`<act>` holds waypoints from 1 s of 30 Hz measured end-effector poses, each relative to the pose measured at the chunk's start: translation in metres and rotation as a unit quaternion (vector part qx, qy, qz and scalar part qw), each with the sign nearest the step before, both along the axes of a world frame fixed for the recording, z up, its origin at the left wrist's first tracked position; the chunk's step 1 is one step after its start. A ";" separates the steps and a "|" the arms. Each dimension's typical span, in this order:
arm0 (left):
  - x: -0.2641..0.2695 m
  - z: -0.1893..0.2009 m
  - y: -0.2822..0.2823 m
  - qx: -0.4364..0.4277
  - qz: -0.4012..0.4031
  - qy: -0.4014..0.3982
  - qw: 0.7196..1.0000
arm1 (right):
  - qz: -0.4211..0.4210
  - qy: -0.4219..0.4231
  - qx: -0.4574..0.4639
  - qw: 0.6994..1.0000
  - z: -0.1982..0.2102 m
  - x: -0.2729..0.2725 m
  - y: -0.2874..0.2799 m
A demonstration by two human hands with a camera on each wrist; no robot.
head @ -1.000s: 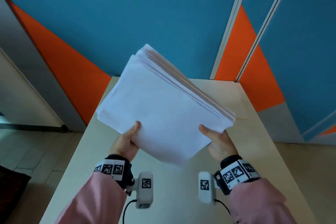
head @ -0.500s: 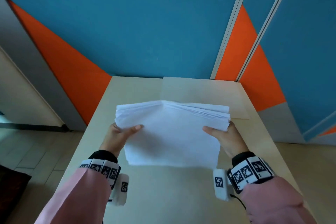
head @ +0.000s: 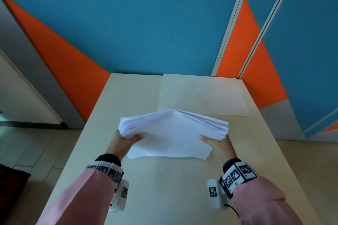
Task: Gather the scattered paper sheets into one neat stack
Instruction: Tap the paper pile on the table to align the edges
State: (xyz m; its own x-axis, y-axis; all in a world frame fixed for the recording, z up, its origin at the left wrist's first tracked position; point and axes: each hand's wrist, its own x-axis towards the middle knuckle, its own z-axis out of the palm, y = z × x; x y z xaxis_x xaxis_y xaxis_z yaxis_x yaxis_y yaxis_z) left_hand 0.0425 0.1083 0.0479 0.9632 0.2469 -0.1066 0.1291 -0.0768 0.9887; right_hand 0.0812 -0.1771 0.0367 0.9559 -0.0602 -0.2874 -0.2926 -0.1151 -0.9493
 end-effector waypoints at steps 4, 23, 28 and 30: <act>0.002 0.004 0.010 -0.045 -0.018 -0.024 0.999 | 0.013 -0.021 0.012 1.000 0.005 0.011 -0.004; -0.012 -0.020 -0.008 -0.349 0.081 0.068 0.931 | 0.031 -0.048 0.339 0.939 0.053 -0.014 -0.005; -0.023 -0.030 -0.025 -0.381 0.050 0.074 0.920 | 0.034 -0.065 0.222 0.972 0.078 -0.023 0.020; -0.023 -0.029 -0.016 -0.306 0.076 0.073 0.946 | 0.032 -0.111 0.222 0.968 0.086 -0.021 0.017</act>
State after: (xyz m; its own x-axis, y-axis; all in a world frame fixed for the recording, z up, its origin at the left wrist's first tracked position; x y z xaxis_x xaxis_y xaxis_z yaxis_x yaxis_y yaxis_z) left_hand 0.0200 0.0925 0.0193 0.8853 0.2310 -0.4035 0.2310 0.5346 0.8129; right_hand 0.0606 -0.1604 0.1228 0.9947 0.0845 -0.0585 -0.0820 0.3083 -0.9478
